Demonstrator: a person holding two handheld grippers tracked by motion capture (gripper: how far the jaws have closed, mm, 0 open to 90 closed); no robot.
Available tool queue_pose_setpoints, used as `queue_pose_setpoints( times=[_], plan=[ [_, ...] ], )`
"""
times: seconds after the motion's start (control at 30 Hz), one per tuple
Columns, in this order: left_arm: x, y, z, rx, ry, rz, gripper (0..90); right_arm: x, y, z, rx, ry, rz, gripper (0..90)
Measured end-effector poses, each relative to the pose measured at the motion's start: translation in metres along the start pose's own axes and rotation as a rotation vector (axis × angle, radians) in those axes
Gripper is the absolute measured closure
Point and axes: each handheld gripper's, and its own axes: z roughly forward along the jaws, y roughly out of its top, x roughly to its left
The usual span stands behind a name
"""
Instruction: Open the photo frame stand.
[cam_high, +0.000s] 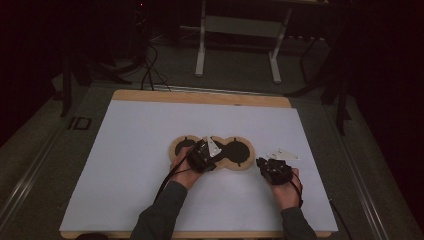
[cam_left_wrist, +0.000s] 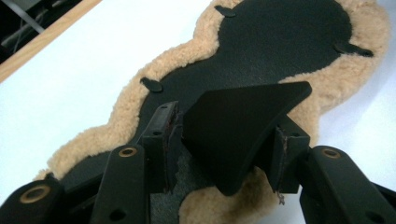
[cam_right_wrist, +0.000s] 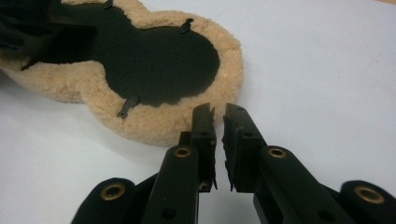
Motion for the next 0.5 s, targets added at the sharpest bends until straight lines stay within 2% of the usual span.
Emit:
queue_pose_setpoints(
  times=[0.33,0.4,0.5],
  plan=[
    [-0.0035,0.0039,0.0006,0.003,0.024,0.071,63.8,-0.0001,0.0001,0.0002,0.001,0.005,0.002,80.6],
    [-0.0042,0.0059,-0.0003,0.009,0.033,0.098,66.1,-0.0001,0.0001,0.0004,0.0,0.006,0.002,79.8],
    [-0.0038,0.0067,-0.0017,0.005,0.038,0.109,68.8,-0.0003,0.0001,0.0003,-0.001,0.008,0.005,78.8]
  ],
)
